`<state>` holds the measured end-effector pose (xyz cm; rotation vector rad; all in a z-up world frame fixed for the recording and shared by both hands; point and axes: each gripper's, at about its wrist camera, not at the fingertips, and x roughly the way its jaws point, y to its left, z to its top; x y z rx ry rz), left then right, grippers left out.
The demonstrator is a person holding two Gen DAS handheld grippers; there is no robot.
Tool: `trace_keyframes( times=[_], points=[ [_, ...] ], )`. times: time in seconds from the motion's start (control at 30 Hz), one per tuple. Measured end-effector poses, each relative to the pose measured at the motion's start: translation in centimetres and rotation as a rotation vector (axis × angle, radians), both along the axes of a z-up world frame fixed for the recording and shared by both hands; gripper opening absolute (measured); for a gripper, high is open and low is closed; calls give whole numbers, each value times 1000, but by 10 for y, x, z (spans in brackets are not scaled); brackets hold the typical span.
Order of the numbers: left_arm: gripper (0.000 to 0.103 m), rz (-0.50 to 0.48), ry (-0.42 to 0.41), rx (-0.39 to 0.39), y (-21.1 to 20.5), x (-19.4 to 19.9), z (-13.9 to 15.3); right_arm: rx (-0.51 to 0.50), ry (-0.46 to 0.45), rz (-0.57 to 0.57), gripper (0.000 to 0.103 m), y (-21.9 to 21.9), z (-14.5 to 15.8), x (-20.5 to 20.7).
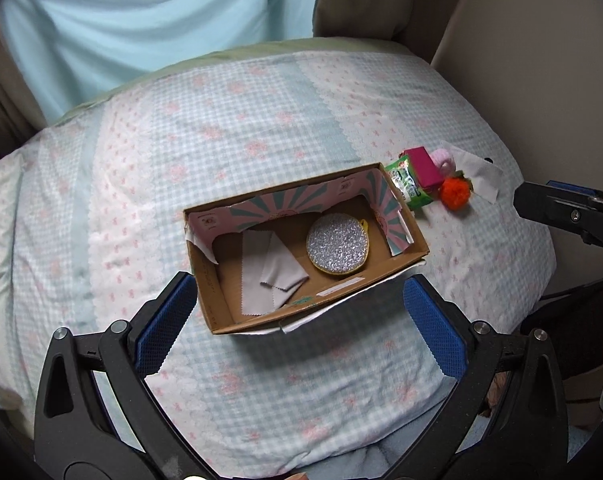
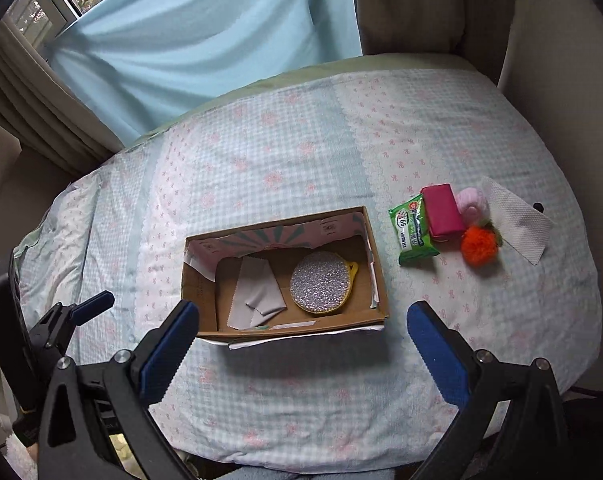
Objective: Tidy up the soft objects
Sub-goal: 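Withdraw both tools from the box and move toward the remaining items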
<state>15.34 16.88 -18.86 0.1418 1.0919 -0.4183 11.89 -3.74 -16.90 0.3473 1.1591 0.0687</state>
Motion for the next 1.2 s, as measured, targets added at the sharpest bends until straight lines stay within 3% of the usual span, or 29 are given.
trace_keyframes(
  times=[0.27, 0.53, 0.9, 1.07, 1.2],
  points=[
    [103, 31, -90, -69, -43, -18, 43, -111, -77, -64, 103, -64, 33, -52],
    [103, 75, -89, -77, -128, -18, 44, -121, -104, -94, 103, -151, 29, -67],
    [103, 273, 0, -98, -227, 0, 1, -140, -130, 55, 103, -264, -6, -47],
    [102, 329, 71, -105, -247, 16, -32, -116, -108, 122, 103, -288, -29, -27],
    [102, 332, 121, -79, -260, 30, -58, -36, -55, 135, 103, -298, -53, -12]
  ],
)
